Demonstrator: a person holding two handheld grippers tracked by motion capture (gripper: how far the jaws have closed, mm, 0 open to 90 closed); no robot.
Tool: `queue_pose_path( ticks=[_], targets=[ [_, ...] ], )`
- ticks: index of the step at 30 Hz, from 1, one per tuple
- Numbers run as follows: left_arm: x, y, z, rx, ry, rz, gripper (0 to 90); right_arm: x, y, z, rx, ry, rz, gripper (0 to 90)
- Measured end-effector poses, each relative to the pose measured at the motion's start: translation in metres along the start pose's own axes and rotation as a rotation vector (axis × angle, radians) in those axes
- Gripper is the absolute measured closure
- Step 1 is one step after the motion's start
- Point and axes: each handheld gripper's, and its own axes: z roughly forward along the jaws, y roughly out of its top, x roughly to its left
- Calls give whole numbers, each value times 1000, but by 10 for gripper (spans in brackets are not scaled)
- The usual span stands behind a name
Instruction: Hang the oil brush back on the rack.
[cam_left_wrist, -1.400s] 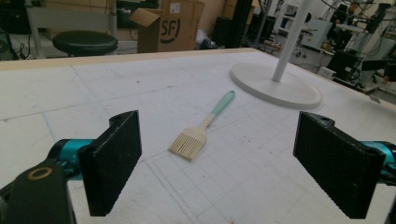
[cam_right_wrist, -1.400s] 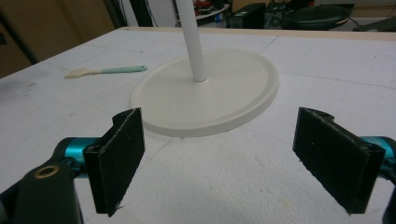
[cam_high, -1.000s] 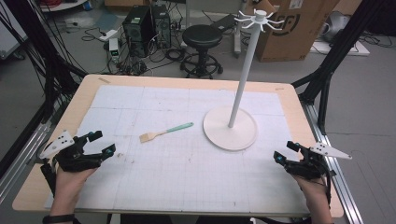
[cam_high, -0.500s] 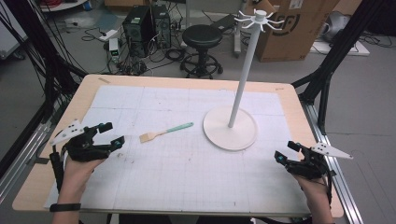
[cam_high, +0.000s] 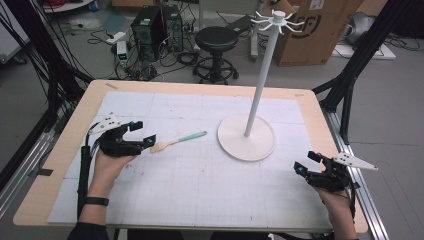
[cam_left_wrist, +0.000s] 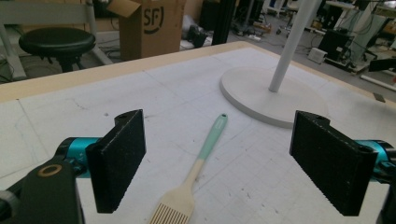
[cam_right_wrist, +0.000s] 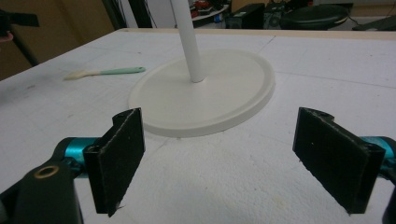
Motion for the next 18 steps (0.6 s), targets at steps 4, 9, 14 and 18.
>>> queue_pose_path(
  ticks=[4,9,14,18],
  targets=[
    [-1,2,17,31,-8,12,196,0,0,1,0,1,1,160],
    [-1,1,38,77,-15,27,238,-1,0,1,-1,3,-1,160],
    [1,-3,55,127,-10,27,236,-1,0,1,-2,6,4,160],
    [3,-7,67,169,-2,31,235,-1,0,1,-3,8,6,160]
  ],
)
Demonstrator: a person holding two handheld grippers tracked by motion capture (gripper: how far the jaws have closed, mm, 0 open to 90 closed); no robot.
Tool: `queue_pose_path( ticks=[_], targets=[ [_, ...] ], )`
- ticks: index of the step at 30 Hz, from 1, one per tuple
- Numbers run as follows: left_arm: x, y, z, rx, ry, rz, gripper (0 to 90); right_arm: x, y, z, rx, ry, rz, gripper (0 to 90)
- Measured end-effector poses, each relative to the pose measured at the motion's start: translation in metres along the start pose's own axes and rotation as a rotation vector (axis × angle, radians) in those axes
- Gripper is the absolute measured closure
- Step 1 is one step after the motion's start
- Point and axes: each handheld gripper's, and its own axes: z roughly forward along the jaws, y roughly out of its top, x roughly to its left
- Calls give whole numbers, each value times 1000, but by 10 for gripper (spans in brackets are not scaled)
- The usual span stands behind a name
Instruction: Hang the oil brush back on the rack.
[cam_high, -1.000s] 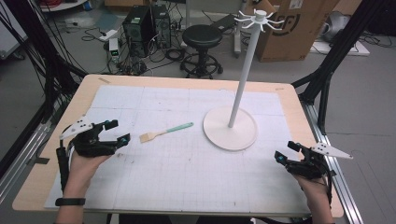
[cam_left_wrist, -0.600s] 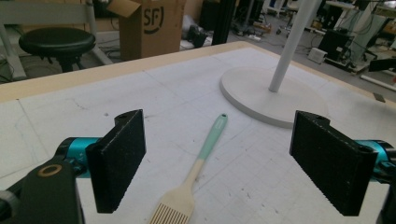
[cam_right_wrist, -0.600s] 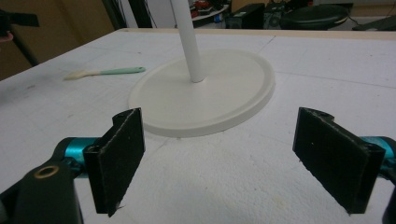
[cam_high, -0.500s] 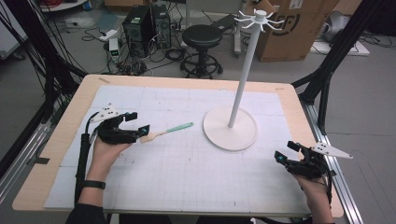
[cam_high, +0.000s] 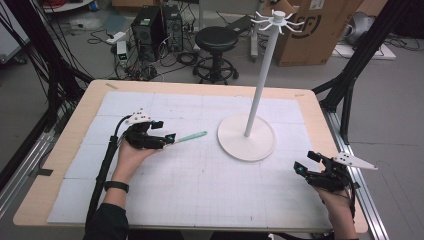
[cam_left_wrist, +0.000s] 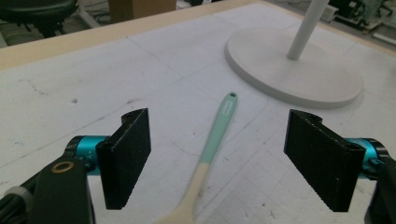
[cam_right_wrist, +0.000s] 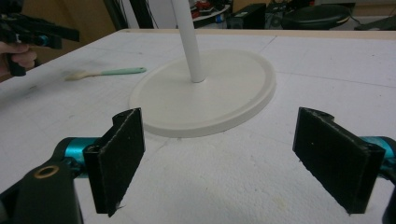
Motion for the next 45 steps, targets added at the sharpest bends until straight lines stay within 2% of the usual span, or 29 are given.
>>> queue_pose_path(
  ticks=[4,9,11,14,16,21,23,32,38,43,45],
  targets=[
    [1,-4,13,48,8,10,237,0,0,0,1,0,-2,160],
    [4,-13,25,113,44,27,284,-1,-1,0,4,0,-2,160],
    [4,-14,27,118,44,28,295,-1,-1,0,4,-1,-3,160],
    [4,-16,31,133,50,36,353,-1,-1,1,4,0,-1,160],
    [4,-17,32,143,47,48,423,-1,-1,1,5,0,-1,160],
    [2,-20,36,156,54,74,514,-1,-1,0,5,1,0,160],
    [1,-21,38,158,44,84,545,-1,-1,0,6,3,0,160],
    [1,-22,39,172,41,90,663,-3,-2,0,8,-1,4,160],
    [0,-21,43,206,55,97,697,-3,-2,0,3,1,1,160],
    [1,-21,43,208,49,96,709,-2,-2,0,3,2,3,160],
    [0,-22,43,206,48,97,773,-2,-2,-1,4,2,9,160]
  ],
)
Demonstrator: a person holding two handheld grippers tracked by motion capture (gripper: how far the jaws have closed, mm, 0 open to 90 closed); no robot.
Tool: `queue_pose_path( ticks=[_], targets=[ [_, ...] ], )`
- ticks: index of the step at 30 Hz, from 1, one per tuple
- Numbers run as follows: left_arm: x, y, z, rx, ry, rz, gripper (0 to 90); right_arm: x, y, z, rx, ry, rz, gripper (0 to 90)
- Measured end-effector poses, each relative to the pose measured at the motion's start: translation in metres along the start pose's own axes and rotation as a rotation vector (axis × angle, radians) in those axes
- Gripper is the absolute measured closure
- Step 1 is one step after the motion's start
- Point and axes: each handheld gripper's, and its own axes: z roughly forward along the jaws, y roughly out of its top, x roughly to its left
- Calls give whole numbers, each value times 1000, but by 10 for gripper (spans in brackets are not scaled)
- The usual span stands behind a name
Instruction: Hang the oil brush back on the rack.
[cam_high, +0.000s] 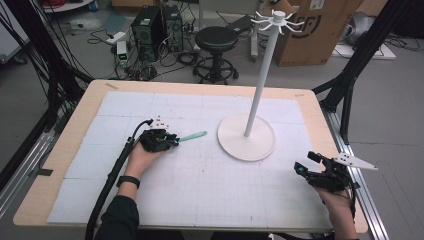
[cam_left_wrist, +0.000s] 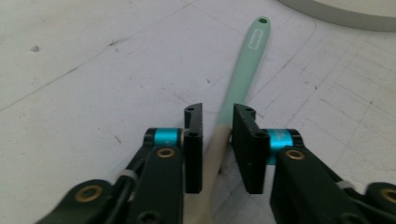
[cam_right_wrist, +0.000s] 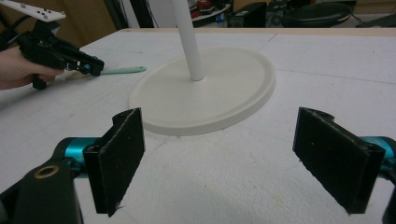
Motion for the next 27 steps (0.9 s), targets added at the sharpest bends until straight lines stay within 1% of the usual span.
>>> queue_pose_path(
  ticks=[3,6,9,10,12,13,16,18,20,22,24,27],
  targets=[
    [0,0,0,0,2,5,775,0,0,0,0,0,0,160],
    [0,0,0,-1,0,1,781,0,0,0,-1,2,-3,160],
    [0,0,0,-2,-7,-3,789,0,0,0,-2,4,-5,160],
    [0,0,0,-2,-10,6,792,0,0,0,-2,4,-6,160],
    [0,0,-1,-3,-19,11,803,0,0,0,-2,4,-2,160],
    [0,0,-1,-4,-21,11,817,0,0,0,-1,3,-4,160],
    [0,0,-1,-9,-19,7,821,0,0,-1,-3,4,-5,160],
    [1,0,-2,-14,-21,-3,821,0,0,-1,-5,5,-8,160],
    [2,-1,-3,-11,-17,-15,821,0,0,-1,-3,5,0,160],
    [3,-1,-6,-7,-14,-19,821,0,0,-1,-4,5,-2,160],
    [4,0,-8,-24,-19,-37,821,0,0,-1,-1,4,0,160],
    [3,4,-14,-52,-24,-47,821,0,0,-1,-3,6,-1,160]
  ],
)
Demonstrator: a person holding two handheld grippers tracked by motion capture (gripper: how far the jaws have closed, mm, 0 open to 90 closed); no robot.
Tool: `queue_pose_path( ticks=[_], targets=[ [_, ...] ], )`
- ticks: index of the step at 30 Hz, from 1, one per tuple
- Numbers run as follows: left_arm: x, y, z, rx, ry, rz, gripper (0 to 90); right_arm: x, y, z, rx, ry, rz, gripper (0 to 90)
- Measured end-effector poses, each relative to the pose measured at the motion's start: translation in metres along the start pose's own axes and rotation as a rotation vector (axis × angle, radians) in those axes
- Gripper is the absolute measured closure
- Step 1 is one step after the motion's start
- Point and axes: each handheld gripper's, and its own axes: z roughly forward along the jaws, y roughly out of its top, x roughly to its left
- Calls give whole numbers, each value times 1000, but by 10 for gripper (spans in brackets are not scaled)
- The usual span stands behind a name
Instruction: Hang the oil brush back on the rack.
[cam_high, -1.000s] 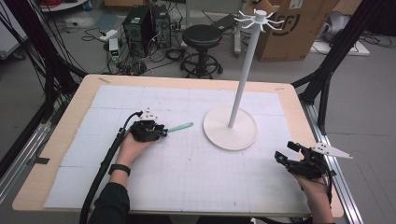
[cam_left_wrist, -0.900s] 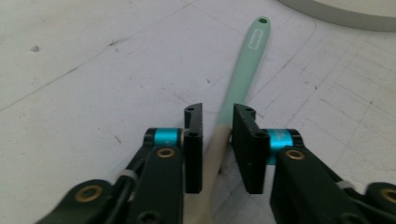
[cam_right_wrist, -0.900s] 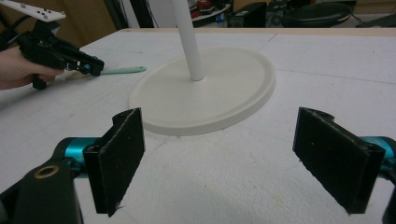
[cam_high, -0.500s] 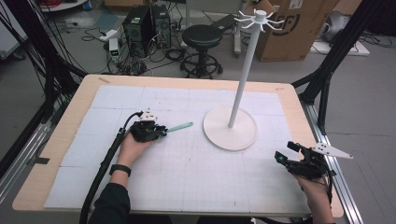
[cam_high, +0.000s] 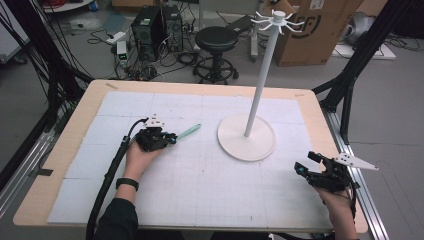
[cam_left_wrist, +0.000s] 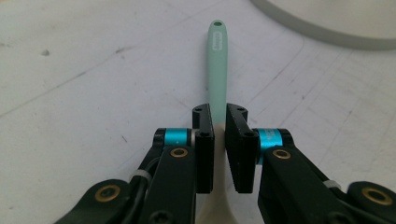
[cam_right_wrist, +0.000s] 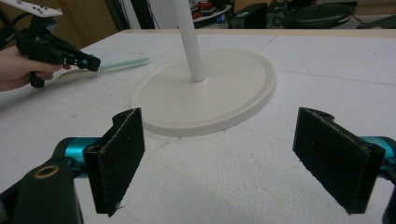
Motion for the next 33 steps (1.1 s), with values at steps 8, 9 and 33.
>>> queue_pose_path(
  ticks=[8,9,33],
  targets=[
    [-4,11,-17,-96,-12,-23,822,0,0,1,3,-1,-3,160],
    [-5,12,-20,-115,-16,-31,821,0,0,1,2,-2,-2,160],
    [-18,60,-75,-314,-39,-36,822,1,1,6,9,7,-8,160]
  ],
)
